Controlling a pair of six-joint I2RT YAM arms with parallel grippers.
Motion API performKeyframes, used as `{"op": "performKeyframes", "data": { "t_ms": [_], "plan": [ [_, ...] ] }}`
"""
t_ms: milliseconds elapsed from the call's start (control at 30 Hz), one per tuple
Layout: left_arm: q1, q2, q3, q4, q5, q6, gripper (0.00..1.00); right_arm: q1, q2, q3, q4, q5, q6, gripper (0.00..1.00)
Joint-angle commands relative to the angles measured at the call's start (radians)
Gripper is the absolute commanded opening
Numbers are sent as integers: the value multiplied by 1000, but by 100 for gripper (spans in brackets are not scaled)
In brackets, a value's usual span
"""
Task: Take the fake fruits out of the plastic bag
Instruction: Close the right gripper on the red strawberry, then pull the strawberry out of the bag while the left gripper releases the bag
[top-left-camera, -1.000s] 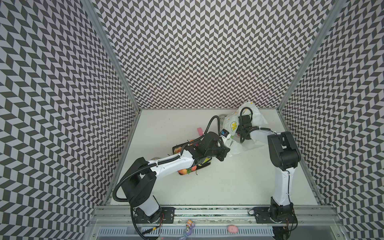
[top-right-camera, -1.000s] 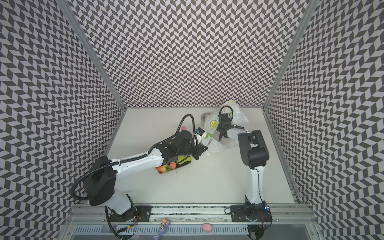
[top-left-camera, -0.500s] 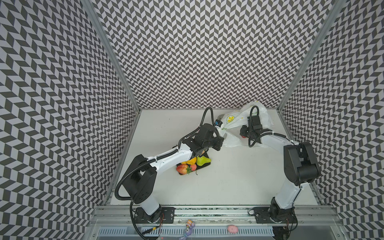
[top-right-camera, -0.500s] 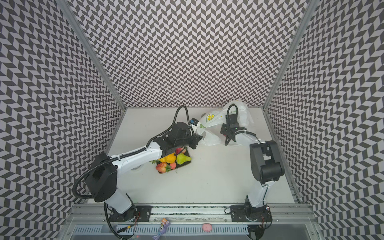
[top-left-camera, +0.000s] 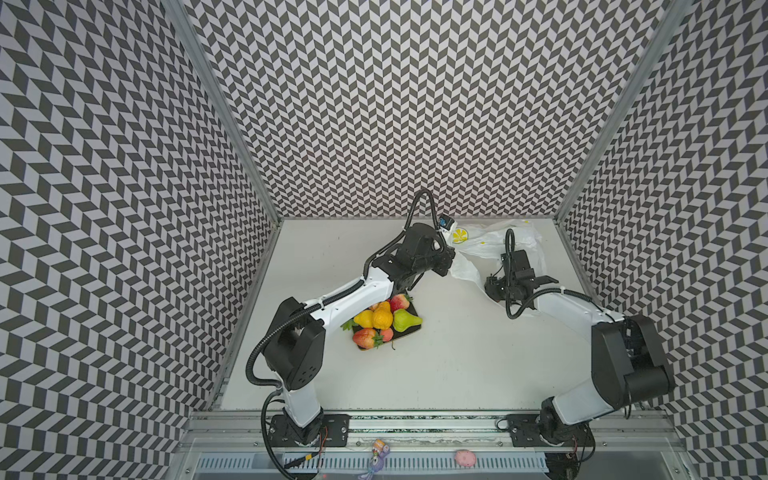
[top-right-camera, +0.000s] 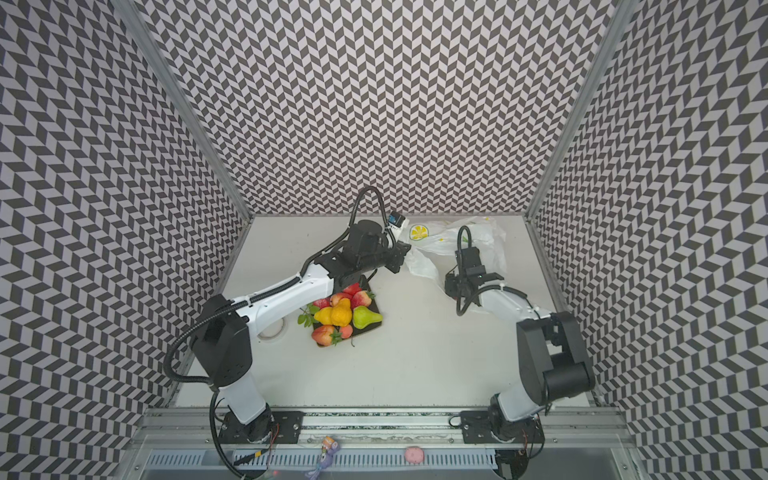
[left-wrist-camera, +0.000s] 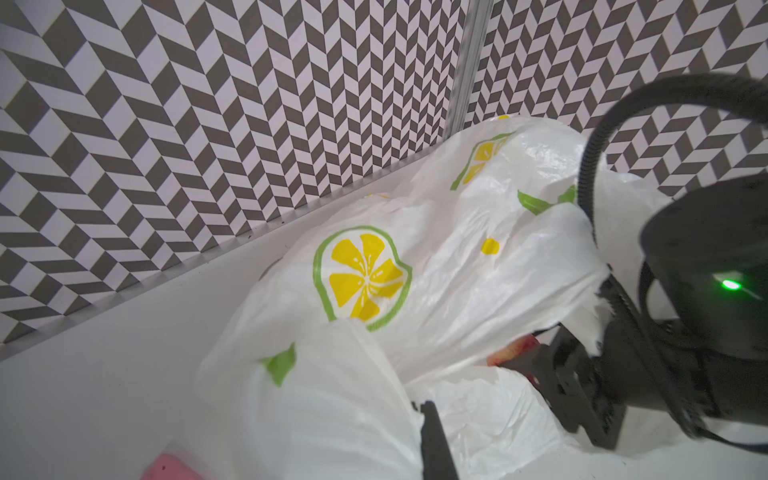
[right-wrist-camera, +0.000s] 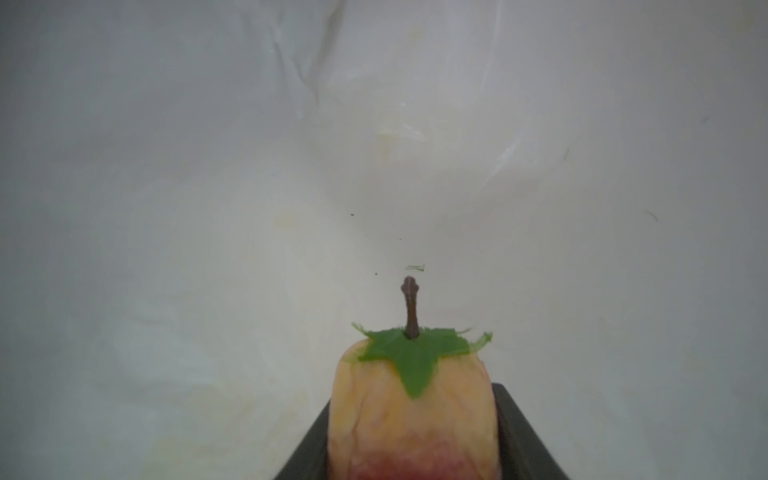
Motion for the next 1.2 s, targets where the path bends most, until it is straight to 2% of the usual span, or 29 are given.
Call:
{"op": "performKeyframes", "data": {
  "t_ms": [0,367,533,667,733,867,1167],
  "plan": [
    [13,61,90,-35,-8,71,0,44,-56,-21,20,-46,-84,37],
    [23,208,297,-21,23,113,0,162,-121,-41,-44,-43,-180,36],
    [40,303,383,-49,65,97,0,206,-215,-96,-3,-80,-243,36],
    [42,331,424,-55,99,83,0,216,-233,-101,-28,-86,-270,36],
    [41,301,391,-21,120,69,0,217,-220,-95,-50,-56,-256,36],
    [46,253,294,48,114,66,0,222,-239,-93,-27,-104,-253,34],
    [74,283,202,54,153,48,0,233,-542,-157,128,-235,-331,34]
  ]
}}
